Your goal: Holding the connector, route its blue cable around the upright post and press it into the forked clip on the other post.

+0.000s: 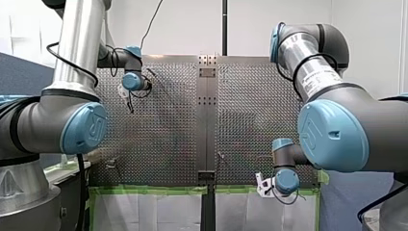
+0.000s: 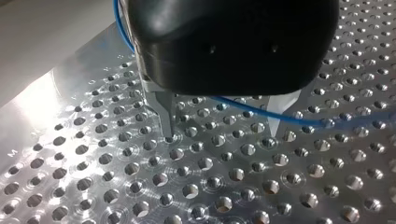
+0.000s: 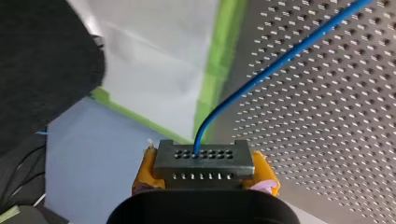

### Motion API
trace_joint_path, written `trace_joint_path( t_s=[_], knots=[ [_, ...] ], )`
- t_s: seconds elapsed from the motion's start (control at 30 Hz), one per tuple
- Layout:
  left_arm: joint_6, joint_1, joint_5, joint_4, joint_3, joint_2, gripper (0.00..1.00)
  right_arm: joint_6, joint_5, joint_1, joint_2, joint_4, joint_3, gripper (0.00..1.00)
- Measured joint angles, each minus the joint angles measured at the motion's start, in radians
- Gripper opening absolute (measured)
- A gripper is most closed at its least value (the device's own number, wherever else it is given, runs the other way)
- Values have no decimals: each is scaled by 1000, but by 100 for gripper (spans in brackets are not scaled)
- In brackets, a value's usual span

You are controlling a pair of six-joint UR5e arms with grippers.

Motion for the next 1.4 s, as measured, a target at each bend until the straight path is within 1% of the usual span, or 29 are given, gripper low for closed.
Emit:
trace_joint_path(
  t_s=[0.17,0.2,0.27,0.4,0.53,0.7,0.8,0.93,1.07,1.23,1.4],
  knots=[
    [0,0,0,0,0,-1,97,-41,1,11,42,-44,44,0],
    [0,0,0,1,0,-1,97,-46,1,14,51,-52,52,0],
    [0,0,0,1,0,-1,97,-55,1,20,70,-72,72,0],
    [0,0,0,0,0,-1,97,-62,0,27,95,-106,95,0],
    [0,0,0,0,0,0,97,-61,-2,34,113,-138,89,0],
    [0,0,0,0,0,-1,97,-58,-3,41,153,-182,51,0],
    [0,0,0,0,0,-1,97,-56,-2,42,177,-207,29,0],
    [0,-1,0,-1,0,-1,97,-52,-1,42,209,-236,12,0],
    [0,-1,0,-1,0,-1,97,-45,-3,40,228,-245,-5,0],
    [0,-1,0,-2,0,-1,97,-39,-7,39,237,-246,-27,0],
    [0,-1,0,-2,0,-1,97,-35,-8,39,260,-245,-59,0]
  ],
)
